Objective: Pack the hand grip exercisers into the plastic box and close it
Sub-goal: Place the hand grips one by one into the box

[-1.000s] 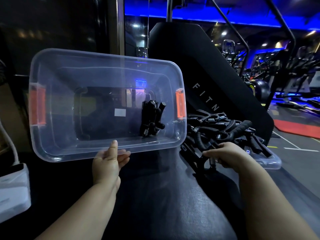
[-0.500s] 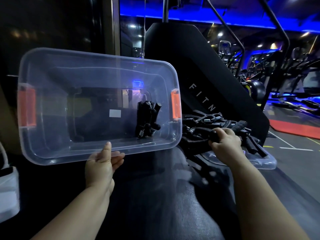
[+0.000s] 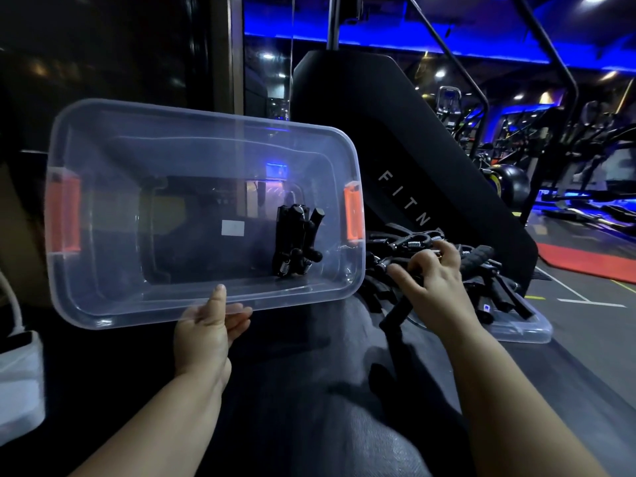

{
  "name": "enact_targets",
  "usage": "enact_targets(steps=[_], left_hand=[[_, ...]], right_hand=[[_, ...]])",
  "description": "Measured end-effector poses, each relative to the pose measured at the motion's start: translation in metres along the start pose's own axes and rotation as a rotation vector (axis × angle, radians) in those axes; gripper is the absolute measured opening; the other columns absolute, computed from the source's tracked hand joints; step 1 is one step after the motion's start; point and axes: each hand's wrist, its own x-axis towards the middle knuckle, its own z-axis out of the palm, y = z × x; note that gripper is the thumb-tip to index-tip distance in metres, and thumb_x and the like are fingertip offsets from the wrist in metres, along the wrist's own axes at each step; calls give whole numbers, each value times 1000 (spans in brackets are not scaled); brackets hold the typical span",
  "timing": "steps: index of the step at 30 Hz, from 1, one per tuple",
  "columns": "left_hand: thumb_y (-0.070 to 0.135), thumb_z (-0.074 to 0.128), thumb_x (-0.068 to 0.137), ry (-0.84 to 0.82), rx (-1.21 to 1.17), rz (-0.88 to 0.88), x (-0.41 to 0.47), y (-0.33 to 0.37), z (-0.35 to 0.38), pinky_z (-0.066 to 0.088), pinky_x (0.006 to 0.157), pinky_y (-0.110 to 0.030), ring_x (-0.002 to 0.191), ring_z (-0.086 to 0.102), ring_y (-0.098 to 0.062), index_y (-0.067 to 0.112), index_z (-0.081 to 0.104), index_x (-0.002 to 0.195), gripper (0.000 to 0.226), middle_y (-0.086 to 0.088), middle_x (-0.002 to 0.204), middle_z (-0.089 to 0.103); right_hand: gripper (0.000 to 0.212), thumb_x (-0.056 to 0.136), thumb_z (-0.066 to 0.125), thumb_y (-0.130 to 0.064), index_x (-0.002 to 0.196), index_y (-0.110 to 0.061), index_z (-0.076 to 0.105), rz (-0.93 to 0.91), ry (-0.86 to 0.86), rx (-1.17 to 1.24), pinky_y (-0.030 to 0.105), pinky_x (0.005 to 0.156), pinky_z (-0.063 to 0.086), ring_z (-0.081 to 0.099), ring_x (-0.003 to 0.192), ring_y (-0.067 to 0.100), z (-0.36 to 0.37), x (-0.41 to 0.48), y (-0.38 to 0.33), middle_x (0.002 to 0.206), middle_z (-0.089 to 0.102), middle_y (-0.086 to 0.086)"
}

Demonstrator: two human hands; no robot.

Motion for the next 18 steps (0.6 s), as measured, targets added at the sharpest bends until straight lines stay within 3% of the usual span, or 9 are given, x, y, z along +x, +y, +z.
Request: enact_targets(steps=[4, 9, 10, 12, 14, 18], left_hand=[[27, 57, 93, -6, 0, -3, 0, 0, -1, 56, 51, -22, 51, 66, -10, 13, 52, 81, 20, 1, 51, 65], [27, 57, 93, -9, -4, -3, -1, 1, 0, 56, 51, -22, 51, 66, -10, 12, 52, 78, 22, 1, 50, 65], [27, 57, 93, -9, -3, -2, -1, 1, 0, 56, 51, -22, 51, 66, -10, 12, 52, 77, 22, 0, 50, 65], [27, 57, 93, -6, 3, -2, -2, 1, 0, 56, 51, -22, 51, 66, -10, 12, 52, 77, 22, 0, 51, 65], [27, 57, 93, -4, 7, -2, -1, 2, 0, 56, 52, -23, 51, 66, -10, 12, 52, 78, 22, 1, 51, 65], [27, 56, 94, -6, 4, 0, -2, 2, 0, 56, 53, -24, 50, 66, -10, 12, 52, 78, 23, 0, 51, 65]], right_hand=[[27, 92, 56, -42, 110, -23, 57, 21, 8, 103, 23, 92, 30, 46, 113, 17, 5, -2, -7, 147, 26, 7], [51, 91, 58, -32, 140, -30, 45, 46, -40, 166, 26, 105, 30, 36, 138, 16, 0, -1, -8, 153, 35, 2], [54, 89, 58, -30, 141, -34, 44, 72, -50, 199, 28, 103, 35, 42, 133, 16, -2, -1, -9, 148, 42, 1], [55, 88, 55, -19, 138, -41, 46, 132, -51, 263, 24, 81, 47, 62, 99, 18, -6, -1, -11, 124, 63, 2], [61, 87, 52, -12, 137, -46, 43, 171, -40, 232, 26, 64, 46, 62, 74, 22, -9, 0, -12, 102, 67, -1], [69, 89, 54, -21, 148, -41, 25, 241, -33, 79, 30, 64, 40, 57, 68, 16, -8, 3, -13, 90, 62, 0]])
